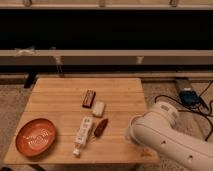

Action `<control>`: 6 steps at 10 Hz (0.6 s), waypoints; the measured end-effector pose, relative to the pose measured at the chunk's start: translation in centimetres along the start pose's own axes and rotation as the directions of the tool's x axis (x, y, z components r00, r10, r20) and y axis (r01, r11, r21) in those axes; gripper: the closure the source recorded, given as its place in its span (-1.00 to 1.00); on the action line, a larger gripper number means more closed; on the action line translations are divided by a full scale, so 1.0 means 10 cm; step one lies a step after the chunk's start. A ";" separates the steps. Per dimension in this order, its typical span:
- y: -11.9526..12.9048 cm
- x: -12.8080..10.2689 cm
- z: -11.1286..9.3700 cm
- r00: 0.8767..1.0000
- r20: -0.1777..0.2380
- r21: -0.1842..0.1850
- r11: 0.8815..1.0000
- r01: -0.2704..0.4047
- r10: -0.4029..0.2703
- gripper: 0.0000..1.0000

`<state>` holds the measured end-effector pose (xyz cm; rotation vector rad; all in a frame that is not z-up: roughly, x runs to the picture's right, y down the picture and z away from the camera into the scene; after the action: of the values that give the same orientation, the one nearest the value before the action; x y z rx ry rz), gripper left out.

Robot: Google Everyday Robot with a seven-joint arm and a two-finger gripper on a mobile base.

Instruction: Place the ceramic cup in the ceramic bowl

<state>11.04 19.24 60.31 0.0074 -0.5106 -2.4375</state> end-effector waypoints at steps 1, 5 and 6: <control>-0.05 0.10 -0.06 0.998 -0.043 0.002 0.999 0.038 -0.038 1.00; -0.13 0.27 -0.16 0.987 -0.113 -0.006 0.994 0.112 -0.112 1.00; -0.13 0.27 -0.16 0.987 -0.113 -0.006 0.994 0.112 -0.112 1.00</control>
<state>8.29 18.00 58.66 0.1783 -0.4707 -2.5288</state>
